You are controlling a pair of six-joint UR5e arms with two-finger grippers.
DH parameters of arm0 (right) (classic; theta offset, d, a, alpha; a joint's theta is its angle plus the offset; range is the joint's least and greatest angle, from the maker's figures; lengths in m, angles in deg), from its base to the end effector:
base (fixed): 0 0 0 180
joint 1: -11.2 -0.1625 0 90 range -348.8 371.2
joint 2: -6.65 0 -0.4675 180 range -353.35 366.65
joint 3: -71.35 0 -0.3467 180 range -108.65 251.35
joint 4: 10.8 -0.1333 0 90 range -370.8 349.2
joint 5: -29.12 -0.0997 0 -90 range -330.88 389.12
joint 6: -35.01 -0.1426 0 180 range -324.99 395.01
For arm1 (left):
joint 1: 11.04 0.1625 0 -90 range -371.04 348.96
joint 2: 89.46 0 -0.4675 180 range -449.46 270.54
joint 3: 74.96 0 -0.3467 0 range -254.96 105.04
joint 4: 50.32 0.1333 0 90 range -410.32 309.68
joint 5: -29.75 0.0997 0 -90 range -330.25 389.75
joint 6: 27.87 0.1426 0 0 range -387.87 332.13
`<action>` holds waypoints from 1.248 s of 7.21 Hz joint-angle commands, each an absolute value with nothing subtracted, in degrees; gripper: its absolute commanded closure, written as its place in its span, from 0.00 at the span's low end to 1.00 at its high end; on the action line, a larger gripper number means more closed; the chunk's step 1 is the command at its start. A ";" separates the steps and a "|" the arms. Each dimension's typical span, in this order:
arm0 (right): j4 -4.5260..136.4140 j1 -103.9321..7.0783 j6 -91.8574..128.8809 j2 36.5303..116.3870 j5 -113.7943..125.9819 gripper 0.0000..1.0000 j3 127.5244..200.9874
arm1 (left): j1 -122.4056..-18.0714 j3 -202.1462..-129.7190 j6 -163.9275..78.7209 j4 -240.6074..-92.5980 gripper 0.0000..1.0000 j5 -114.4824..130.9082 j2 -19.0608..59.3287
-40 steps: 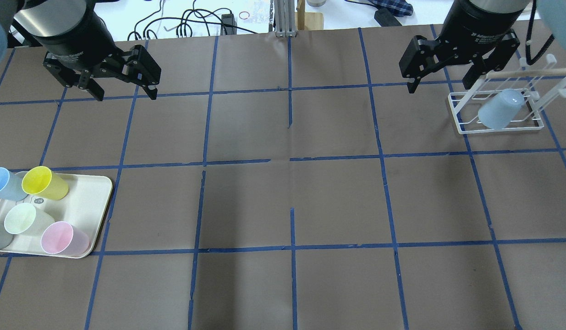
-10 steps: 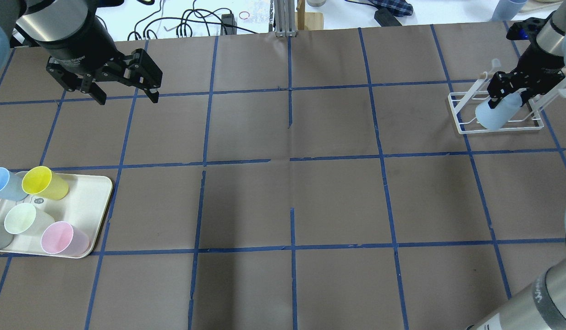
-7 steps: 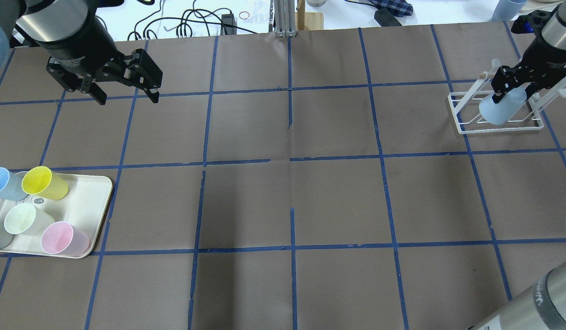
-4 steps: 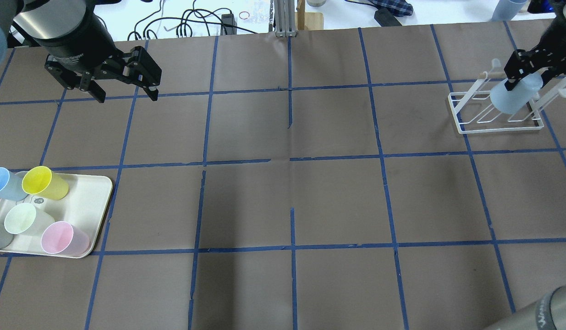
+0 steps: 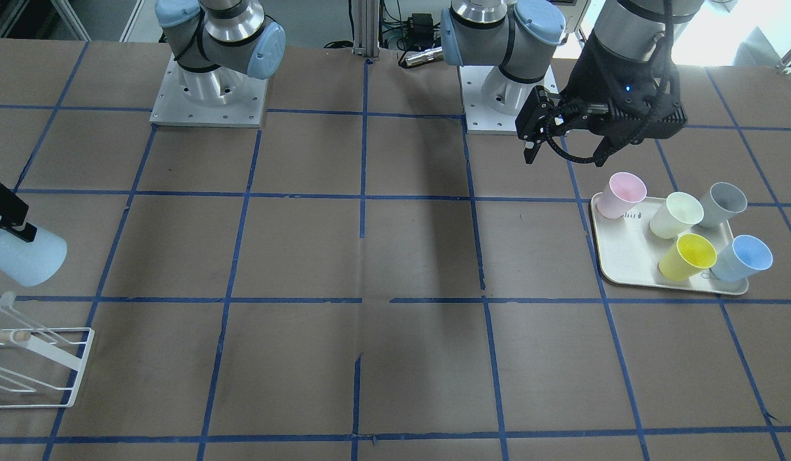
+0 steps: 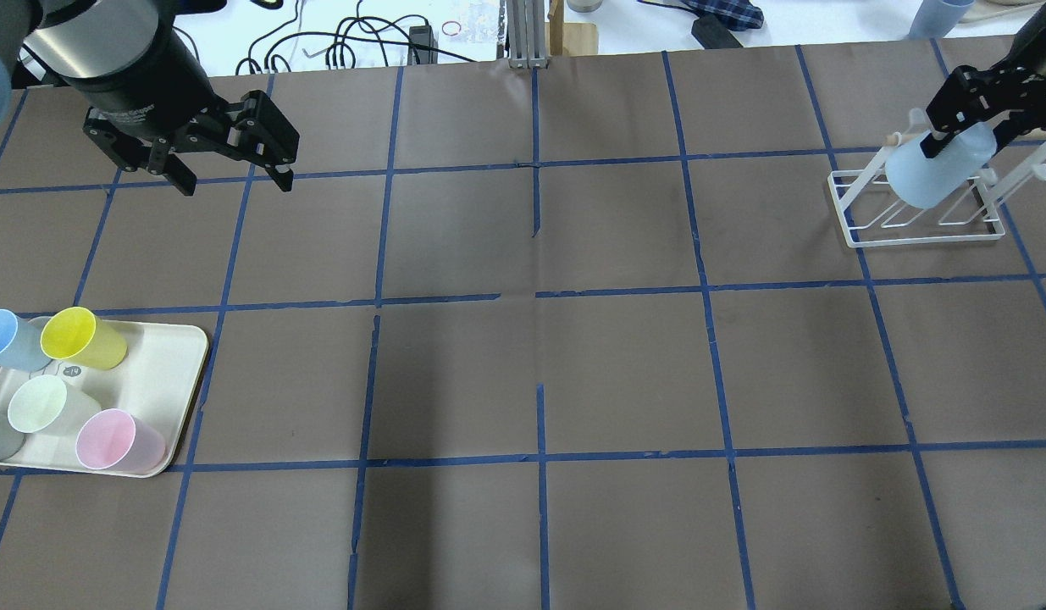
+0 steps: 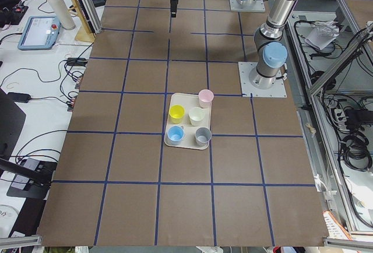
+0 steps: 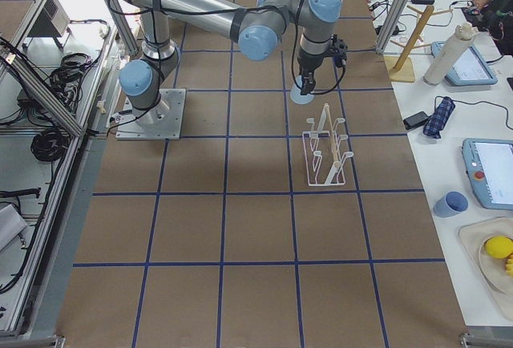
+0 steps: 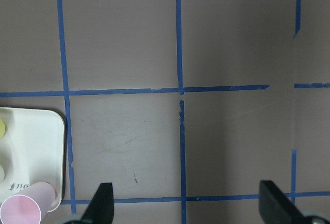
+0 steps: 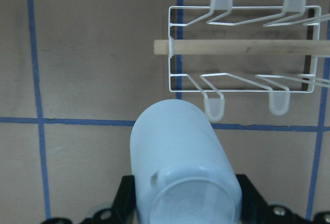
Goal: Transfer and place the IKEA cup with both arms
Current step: 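Carry the cup toward the table center while the left gripper reaches toward it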
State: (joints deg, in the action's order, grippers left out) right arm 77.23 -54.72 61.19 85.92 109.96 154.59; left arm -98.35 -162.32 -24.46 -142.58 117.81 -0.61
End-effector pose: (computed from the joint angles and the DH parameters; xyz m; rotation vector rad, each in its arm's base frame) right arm -0.0687 -0.5361 0.4475 -0.0418 2.9525 0.0382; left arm -0.1173 -0.4460 0.5130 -0.0202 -3.1088 0.0443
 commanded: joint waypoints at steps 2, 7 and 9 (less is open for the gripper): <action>59.64 -55.41 61.20 88.56 90.78 0.51 155.10 | -94.13 -169.33 -24.36 -146.74 0.00 106.36 -1.66; 42.42 -62.36 64.44 89.09 72.06 0.51 155.63 | -84.25 -187.25 -20.14 -147.09 0.00 54.24 0.00; 33.89 -62.36 66.73 89.09 62.48 0.51 155.72 | -91.07 -190.27 -20.48 -146.48 0.00 41.13 0.80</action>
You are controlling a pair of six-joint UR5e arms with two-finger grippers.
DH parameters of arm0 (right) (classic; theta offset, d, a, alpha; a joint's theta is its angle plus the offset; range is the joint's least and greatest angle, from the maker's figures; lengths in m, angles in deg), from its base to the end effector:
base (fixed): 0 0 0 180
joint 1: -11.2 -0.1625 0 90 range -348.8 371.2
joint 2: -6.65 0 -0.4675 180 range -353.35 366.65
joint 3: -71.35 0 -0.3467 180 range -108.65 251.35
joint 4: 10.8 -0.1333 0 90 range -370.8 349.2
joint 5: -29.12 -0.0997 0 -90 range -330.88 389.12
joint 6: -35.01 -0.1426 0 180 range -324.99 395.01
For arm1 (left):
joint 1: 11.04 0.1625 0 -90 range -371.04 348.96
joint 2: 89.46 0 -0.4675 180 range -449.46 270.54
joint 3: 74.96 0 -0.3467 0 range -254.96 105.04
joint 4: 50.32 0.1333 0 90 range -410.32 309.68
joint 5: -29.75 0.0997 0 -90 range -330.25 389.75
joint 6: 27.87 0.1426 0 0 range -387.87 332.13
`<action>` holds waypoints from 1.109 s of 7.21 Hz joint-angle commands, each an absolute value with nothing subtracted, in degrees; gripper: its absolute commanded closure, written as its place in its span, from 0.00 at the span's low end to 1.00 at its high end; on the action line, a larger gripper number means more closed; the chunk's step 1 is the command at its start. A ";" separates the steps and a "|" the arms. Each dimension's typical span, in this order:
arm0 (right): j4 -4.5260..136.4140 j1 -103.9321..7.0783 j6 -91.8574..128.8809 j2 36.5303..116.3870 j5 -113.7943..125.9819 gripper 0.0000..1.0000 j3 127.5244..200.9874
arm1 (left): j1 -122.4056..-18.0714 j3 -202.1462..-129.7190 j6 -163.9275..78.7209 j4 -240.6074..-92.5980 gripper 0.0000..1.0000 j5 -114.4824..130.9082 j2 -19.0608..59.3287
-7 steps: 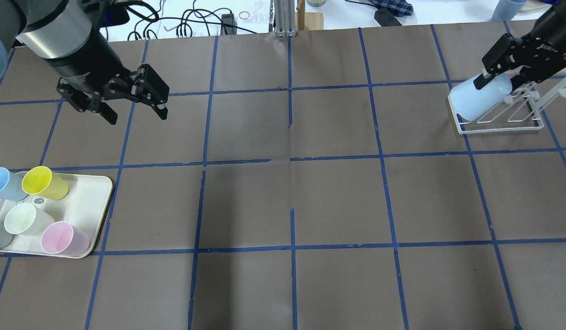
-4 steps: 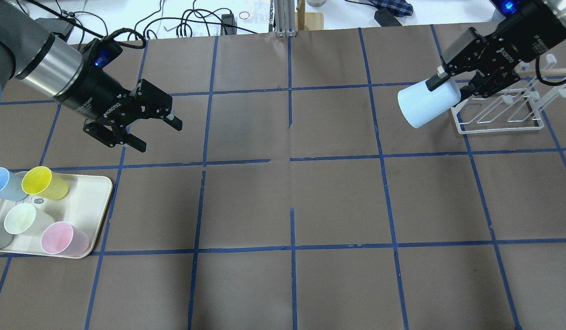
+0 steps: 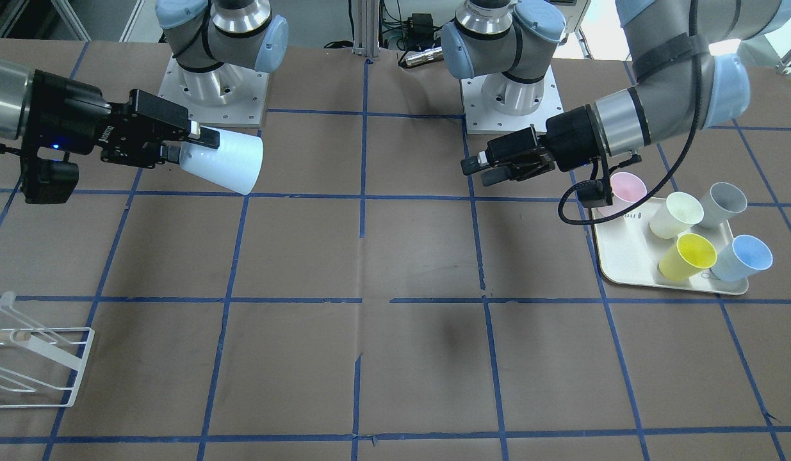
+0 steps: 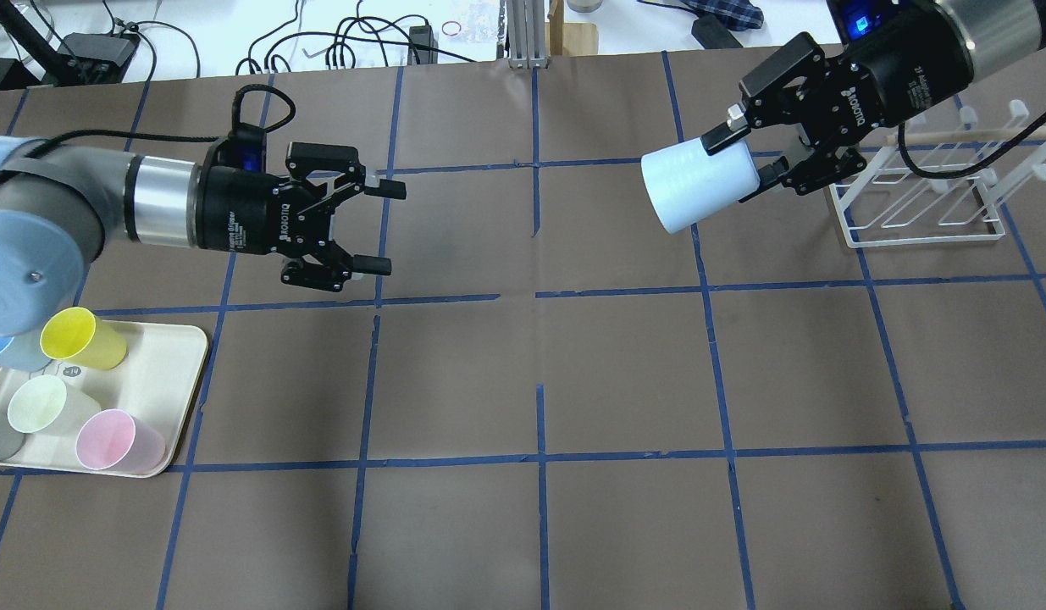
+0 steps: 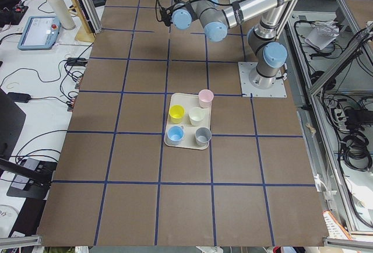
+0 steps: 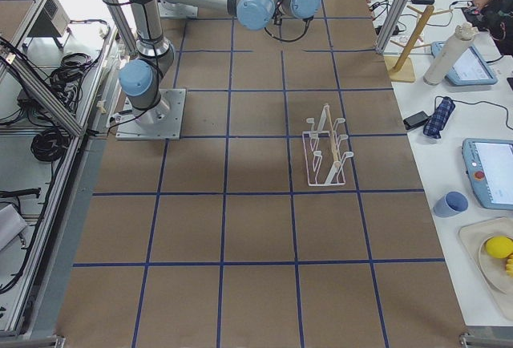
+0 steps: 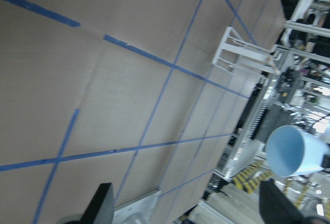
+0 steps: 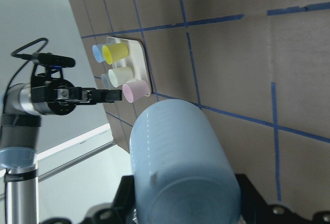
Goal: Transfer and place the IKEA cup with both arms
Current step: 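Carry the cup toward the table center while the left gripper reaches toward it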
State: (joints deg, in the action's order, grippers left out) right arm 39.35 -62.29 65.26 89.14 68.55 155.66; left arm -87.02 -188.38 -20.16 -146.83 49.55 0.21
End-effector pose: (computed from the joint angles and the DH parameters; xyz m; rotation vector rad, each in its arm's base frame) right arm 0.1135 -0.4737 0.4810 0.1206 2.0784 0.3317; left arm -0.1677 -0.4326 0.4028 0.4436 -1.8232 -0.2343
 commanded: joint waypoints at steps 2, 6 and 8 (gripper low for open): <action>24.14 -62.27 67.88 89.01 53.77 0.51 155.72 | -99.17 -190.36 -21.19 -146.30 0.00 26.83 3.87; 19.26 -63.14 67.97 89.27 51.26 0.50 155.99 | -104.37 -189.75 -21.11 -141.94 0.00 17.30 4.93; 19.17 -63.50 67.88 89.44 51.35 0.50 156.07 | -104.91 -189.05 -21.11 -139.81 0.00 17.00 6.86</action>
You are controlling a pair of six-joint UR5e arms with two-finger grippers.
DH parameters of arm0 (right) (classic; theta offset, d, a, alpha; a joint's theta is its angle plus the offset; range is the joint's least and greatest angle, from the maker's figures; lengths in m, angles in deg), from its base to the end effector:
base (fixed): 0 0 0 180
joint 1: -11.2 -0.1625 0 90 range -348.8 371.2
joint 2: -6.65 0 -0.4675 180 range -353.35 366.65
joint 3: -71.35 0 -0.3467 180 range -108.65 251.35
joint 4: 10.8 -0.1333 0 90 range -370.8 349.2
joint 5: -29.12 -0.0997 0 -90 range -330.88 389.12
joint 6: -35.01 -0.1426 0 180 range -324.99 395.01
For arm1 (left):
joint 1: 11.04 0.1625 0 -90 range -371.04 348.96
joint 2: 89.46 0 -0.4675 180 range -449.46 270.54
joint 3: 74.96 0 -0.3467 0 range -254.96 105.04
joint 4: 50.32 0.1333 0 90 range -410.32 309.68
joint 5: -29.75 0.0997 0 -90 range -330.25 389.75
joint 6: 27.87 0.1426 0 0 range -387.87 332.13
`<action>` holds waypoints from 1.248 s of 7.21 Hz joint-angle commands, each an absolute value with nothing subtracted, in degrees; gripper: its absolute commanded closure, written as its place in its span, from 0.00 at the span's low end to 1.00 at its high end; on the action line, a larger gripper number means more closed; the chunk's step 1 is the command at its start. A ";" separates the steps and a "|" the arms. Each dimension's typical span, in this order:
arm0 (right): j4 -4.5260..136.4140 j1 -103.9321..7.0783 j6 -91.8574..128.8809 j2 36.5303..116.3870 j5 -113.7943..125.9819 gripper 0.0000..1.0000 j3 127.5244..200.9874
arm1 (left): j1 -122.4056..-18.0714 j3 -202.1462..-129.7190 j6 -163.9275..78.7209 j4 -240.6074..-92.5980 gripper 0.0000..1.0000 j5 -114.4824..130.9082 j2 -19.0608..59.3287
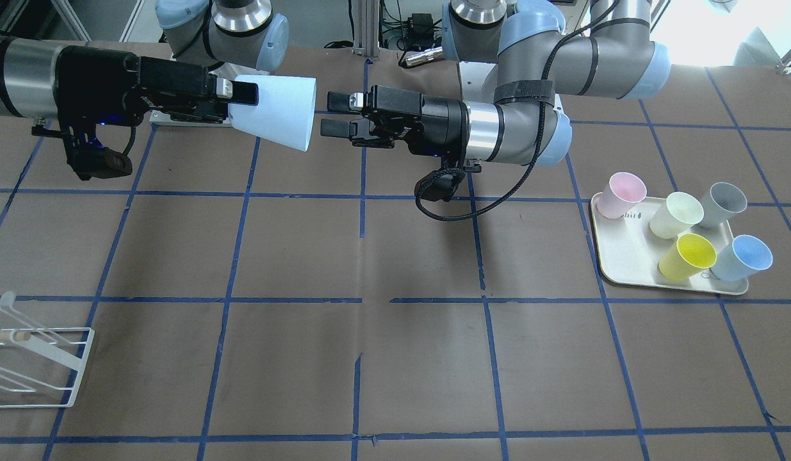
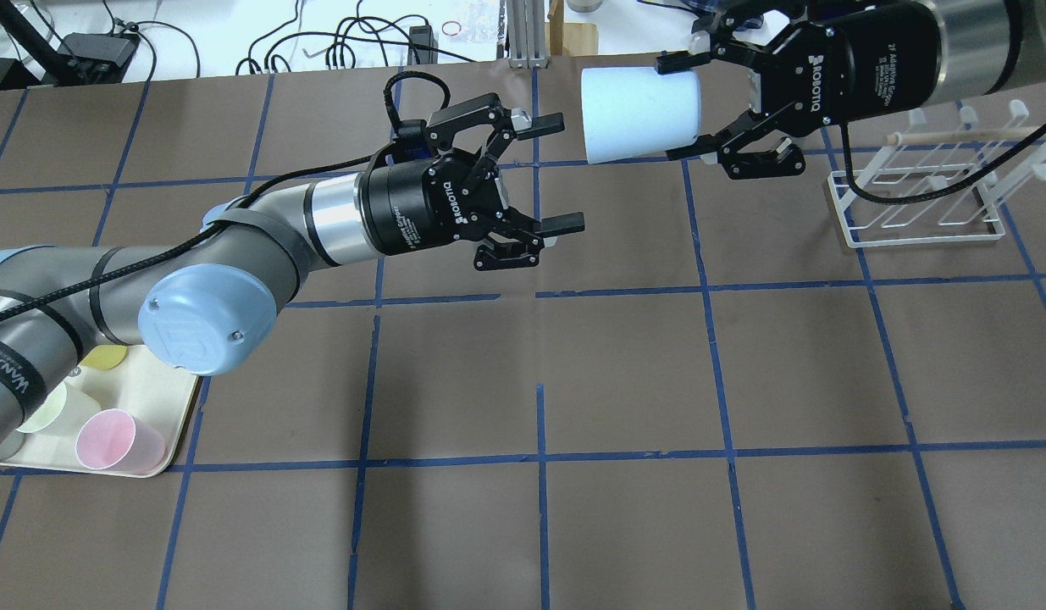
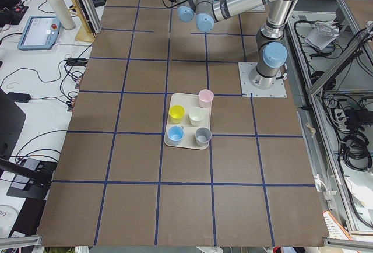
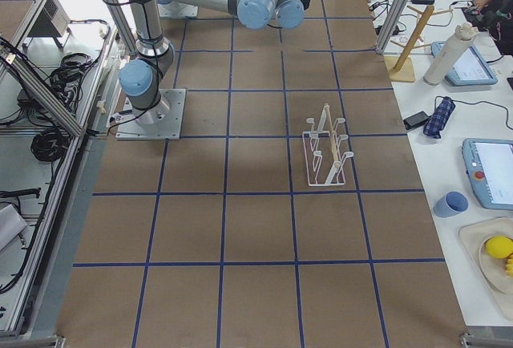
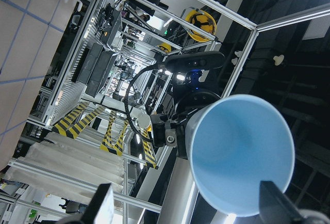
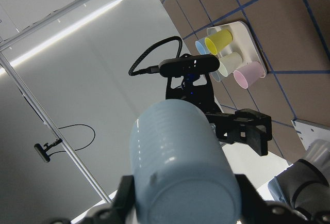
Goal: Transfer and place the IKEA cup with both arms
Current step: 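Carry the cup toward the table center while the left gripper reaches toward it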
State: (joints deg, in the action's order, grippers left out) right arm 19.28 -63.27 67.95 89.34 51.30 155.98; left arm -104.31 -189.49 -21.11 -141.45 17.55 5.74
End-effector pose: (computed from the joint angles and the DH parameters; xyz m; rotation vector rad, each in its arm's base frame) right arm 0.1471 -0.4618 0.5012 0.4054 1.7238 0.4443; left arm -0.2976 -0.4282 0.4309 0.3345 -1.3548 -0.3144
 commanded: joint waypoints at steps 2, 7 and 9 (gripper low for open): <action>19.08 -66.39 67.62 90.06 50.92 0.49 156.16 | -105.08 -187.82 -21.11 -139.36 0.00 17.09 8.88; 19.17 -66.49 67.71 89.53 50.74 0.47 156.16 | -106.14 -187.99 -22.86 -137.78 0.15 17.27 7.21; 19.17 -66.49 67.71 89.71 50.82 0.43 156.16 | -104.83 -188.43 -22.60 -136.37 0.27 17.53 7.57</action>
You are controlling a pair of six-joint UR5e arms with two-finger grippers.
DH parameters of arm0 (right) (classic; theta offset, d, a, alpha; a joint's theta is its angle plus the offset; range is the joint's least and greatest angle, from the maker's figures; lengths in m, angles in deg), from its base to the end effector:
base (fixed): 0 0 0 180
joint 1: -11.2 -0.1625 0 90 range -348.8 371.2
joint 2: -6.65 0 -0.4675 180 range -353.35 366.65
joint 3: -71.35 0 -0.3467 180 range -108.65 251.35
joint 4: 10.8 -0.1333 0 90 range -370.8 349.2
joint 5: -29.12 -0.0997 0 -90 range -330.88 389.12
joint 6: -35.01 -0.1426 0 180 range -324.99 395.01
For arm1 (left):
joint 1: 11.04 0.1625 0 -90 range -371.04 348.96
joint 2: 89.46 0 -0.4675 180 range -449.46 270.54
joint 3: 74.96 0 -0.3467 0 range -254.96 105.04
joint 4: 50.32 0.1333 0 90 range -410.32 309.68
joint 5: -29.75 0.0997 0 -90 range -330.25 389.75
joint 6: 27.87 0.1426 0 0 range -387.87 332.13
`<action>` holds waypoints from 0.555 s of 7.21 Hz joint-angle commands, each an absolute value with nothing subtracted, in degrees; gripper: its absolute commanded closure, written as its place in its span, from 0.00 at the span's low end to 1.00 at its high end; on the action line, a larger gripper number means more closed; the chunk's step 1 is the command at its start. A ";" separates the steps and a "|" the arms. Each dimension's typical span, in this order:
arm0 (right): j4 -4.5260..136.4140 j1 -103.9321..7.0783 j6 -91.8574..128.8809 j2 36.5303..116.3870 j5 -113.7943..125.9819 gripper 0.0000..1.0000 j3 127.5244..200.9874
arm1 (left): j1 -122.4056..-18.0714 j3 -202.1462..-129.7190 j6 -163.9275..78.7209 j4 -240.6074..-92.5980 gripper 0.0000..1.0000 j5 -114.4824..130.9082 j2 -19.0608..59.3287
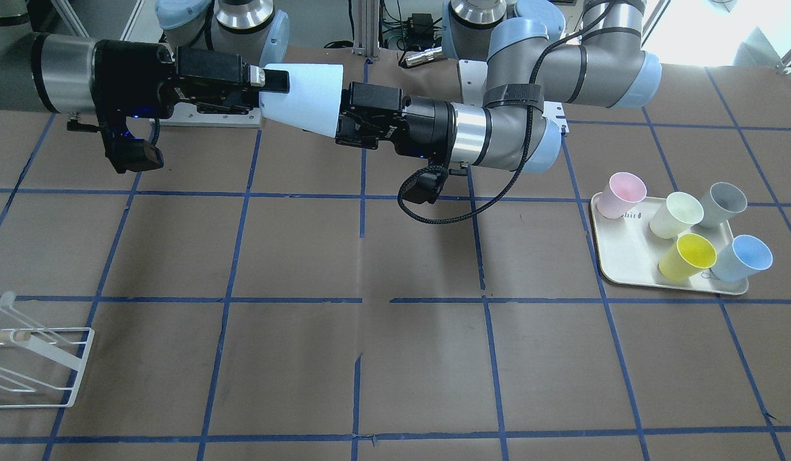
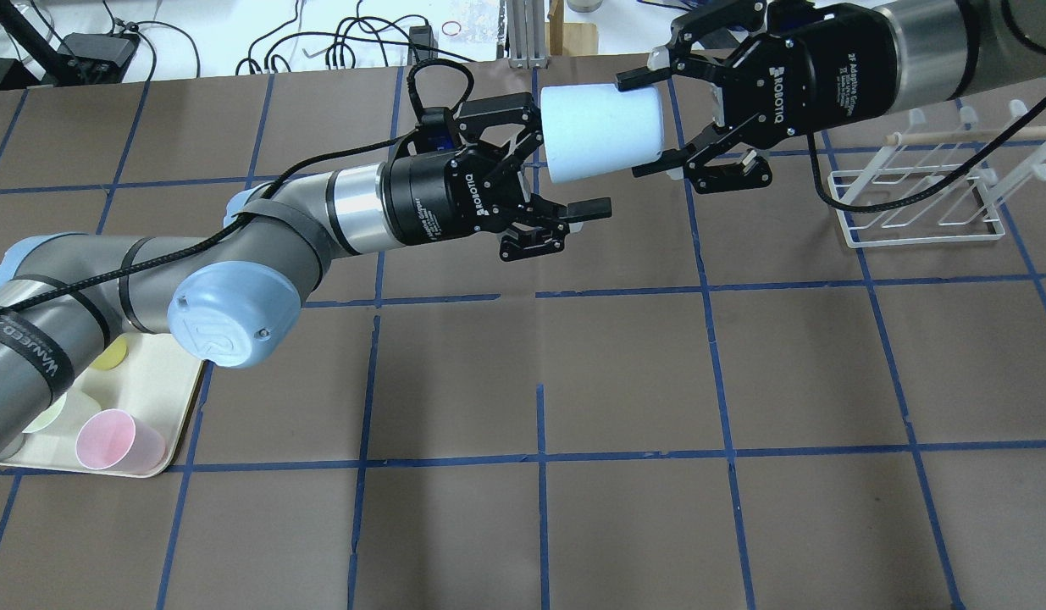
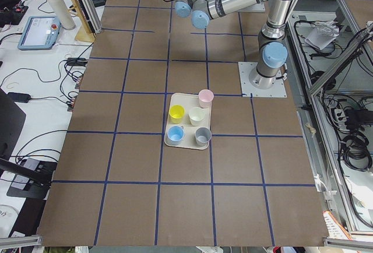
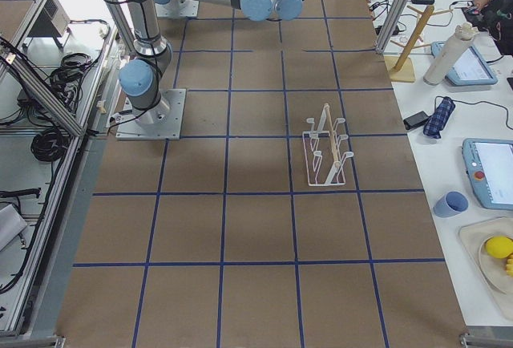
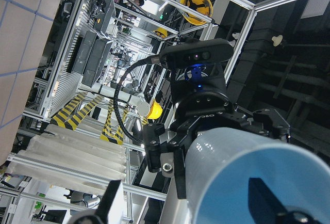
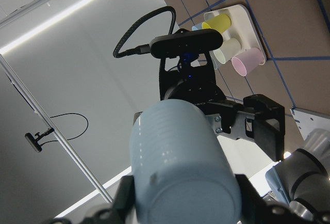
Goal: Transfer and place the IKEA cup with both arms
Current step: 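Grasp the cup's open end with the left gripper while the right gripper releases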
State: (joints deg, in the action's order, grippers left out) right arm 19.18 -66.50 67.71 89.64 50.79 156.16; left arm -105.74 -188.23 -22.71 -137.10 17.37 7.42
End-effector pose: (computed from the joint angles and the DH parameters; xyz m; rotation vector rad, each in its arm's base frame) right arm 0.1736 -0.4516 0.5027 0.3658 1.7325 0.4817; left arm -0.3092 -0.4347 0.4346 0.2797 -1.3568 -0.3113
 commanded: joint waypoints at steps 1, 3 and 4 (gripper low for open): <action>19.17 -66.49 67.62 89.71 50.82 0.42 156.16 | -104.39 -188.52 -22.51 -136.28 0.40 17.62 7.40; 19.17 -66.49 67.62 89.80 50.83 0.42 156.16 | -103.16 -188.61 -22.95 -136.19 0.83 17.62 7.13; 19.17 -66.49 67.62 89.80 50.82 0.42 156.16 | -103.07 -188.78 -22.52 -136.28 1.00 17.70 7.04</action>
State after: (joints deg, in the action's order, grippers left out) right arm 19.17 -66.49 67.62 89.78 50.85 156.16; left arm -103.52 -188.64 -22.73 -136.24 17.65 7.14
